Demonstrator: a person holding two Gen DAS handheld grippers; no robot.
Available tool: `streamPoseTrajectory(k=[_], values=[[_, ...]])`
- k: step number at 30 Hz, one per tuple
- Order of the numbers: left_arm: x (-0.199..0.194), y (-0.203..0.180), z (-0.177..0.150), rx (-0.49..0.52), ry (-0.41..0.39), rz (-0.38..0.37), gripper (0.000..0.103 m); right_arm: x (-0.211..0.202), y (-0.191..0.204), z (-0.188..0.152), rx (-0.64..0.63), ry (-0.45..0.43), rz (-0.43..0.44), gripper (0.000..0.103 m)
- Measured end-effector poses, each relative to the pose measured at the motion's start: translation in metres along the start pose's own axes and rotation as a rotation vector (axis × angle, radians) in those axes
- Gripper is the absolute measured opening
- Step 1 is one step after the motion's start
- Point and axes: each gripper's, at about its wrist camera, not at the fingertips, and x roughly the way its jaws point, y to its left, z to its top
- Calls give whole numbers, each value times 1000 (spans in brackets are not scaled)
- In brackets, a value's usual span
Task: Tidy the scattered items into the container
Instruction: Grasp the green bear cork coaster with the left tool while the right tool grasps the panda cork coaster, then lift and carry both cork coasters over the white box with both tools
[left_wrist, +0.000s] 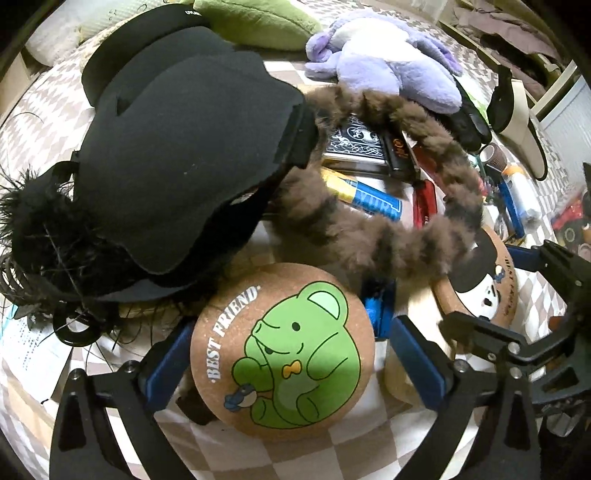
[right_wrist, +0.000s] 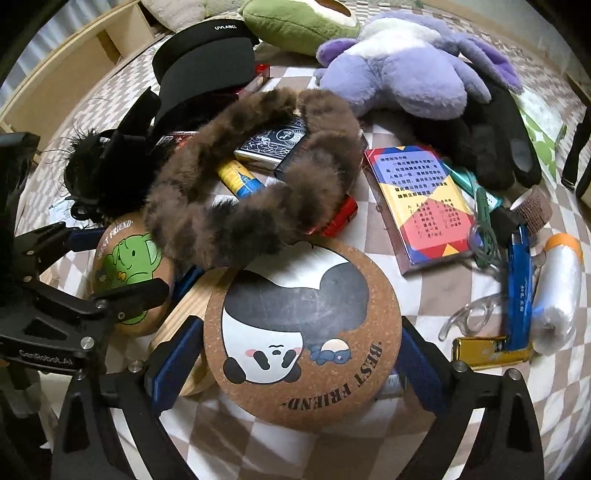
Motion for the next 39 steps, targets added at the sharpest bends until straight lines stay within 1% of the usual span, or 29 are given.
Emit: streamPoseTrajectory(k=[7,11,13,16,20,28,32,34,36,39], values=[[10,-9,-5,30,13,41,102,-12,2,-2,1,-3,23,99],[8,-6,-5,15,1,44,101,-16,1,-3,9,-4,32,99],[6,-1,-5,-6,-4,29,99,-18,0,-4,13,-7,36,99],[5,4,-7,-20,-2,15,99,-26,1,-9,23,-14,45,99],[0,12,-11,-35,1,6,99,-37,-9,-16,39,-24,63,99],[-22,24,-18,-61,-19,10,99,-48,-11,-20,61,-44,81,99],[-37,22,-21,-62,-33,6,99,-61,-12,-25,72,-68,94,99],[-42,18,-18,-60,-45,1,99,-68,-13,-27,77,-81,100,99],[-54,9,-22,-64,-63,-7,99,-76,-13,-29,82,-100,109,99],[-67,11,-29,-61,-98,-12,99,-90,-13,-32,88,-142,119,99]])
